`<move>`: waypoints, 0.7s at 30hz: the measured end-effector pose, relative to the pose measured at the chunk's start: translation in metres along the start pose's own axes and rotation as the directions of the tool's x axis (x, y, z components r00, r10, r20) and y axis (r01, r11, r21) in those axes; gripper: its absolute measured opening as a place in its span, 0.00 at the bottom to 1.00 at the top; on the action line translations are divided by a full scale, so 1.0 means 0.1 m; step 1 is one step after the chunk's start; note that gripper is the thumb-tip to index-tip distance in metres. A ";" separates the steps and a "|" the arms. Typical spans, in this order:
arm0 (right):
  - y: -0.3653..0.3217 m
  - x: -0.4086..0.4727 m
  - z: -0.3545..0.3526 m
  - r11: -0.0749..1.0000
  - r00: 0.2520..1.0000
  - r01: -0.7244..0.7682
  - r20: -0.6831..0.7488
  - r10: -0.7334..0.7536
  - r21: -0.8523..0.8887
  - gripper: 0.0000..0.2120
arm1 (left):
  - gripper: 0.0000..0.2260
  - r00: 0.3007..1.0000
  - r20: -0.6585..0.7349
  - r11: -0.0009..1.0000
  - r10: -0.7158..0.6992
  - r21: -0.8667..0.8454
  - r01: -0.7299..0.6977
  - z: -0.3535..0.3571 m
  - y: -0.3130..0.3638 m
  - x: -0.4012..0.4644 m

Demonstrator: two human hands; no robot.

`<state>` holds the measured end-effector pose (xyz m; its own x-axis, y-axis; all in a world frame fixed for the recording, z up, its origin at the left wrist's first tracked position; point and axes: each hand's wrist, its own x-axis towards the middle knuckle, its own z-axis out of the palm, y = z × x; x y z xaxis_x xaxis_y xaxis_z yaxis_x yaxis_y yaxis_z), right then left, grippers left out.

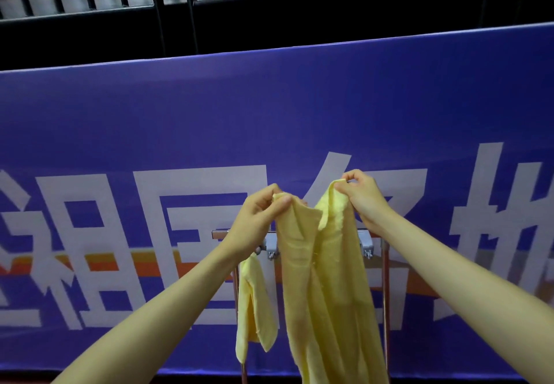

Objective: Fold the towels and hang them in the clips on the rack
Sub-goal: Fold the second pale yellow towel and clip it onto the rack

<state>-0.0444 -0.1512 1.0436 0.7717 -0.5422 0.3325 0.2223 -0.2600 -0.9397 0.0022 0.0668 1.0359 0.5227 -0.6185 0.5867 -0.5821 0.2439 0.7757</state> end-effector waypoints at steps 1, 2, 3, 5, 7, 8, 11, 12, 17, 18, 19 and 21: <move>0.03 0.01 -0.01 1.000 0.999 -0.027 -0.020 0.027 -0.004 0.02 | 0.14 1.000 -0.022 0.999 0.012 -0.029 -0.013 0.03 0.04 0.01; 0.06 0.02 -0.03 0.998 0.998 -0.059 -0.039 0.059 -0.006 0.03 | 0.13 0.999 -0.032 0.999 0.031 -0.033 -0.032 0.05 0.07 0.02; 0.08 0.03 -0.05 0.996 0.994 -0.092 -0.055 0.092 -0.005 0.03 | 0.11 0.998 -0.033 0.999 0.049 -0.021 -0.050 0.06 0.09 0.03; 0.14 0.05 -0.09 0.990 0.986 -0.143 -0.081 0.143 0.008 0.03 | 0.09 0.998 -0.019 0.998 0.067 0.004 -0.067 0.07 0.12 0.04; 0.19 0.07 -0.12 0.985 0.980 -0.167 -0.106 0.170 0.032 0.03 | 0.08 0.997 -0.013 0.997 0.078 0.029 -0.077 0.07 0.13 0.03; 0.21 0.07 -0.13 0.985 0.978 -0.171 -0.118 0.174 0.036 0.04 | 0.08 0.997 -0.011 0.996 0.082 0.039 -0.082 0.07 0.13 0.02; 0.22 0.03 -0.12 0.989 0.981 -0.149 -0.120 0.149 0.010 0.05 | 0.10 0.993 0.046 0.985 0.112 0.128 -0.117 0.04 0.10 -0.01; 0.22 0.01 -0.11 0.991 0.986 -0.132 -0.106 0.131 -0.002 0.06 | 0.11 0.992 0.062 0.977 0.111 0.176 -0.120 0.03 0.07 -0.01; 0.11 -0.16 0.03 1.000 0.999 0.017 0.051 -0.018 0.019 0.05 | 0.12 0.999 0.021 0.940 0.050 0.338 -0.054 -0.01 -0.07 0.02; 0.10 -0.19 0.05 0.999 0.995 0.049 0.090 -0.051 0.020 0.05 | 0.11 0.999 0.012 0.939 0.033 0.343 -0.035 -0.01 -0.07 0.03; 0.09 -0.22 0.06 0.997 0.988 0.081 0.132 -0.083 0.017 0.05 | 0.10 1.000 0.006 0.937 0.019 0.349 -0.020 -0.01 -0.07 0.03; 0.07 -0.27 0.07 0.990 0.966 0.141 0.216 -0.139 0.006 0.06 | 0.10 1.000 -0.012 0.928 0.003 0.372 0.001 -0.03 -0.08 0.05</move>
<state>-0.0596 -0.1322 1.0275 0.8434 -0.3155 0.4349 0.3325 -0.3294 -0.8837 0.0112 0.0637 1.0339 0.5283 -0.6086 0.5921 -0.7715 -0.0528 0.6341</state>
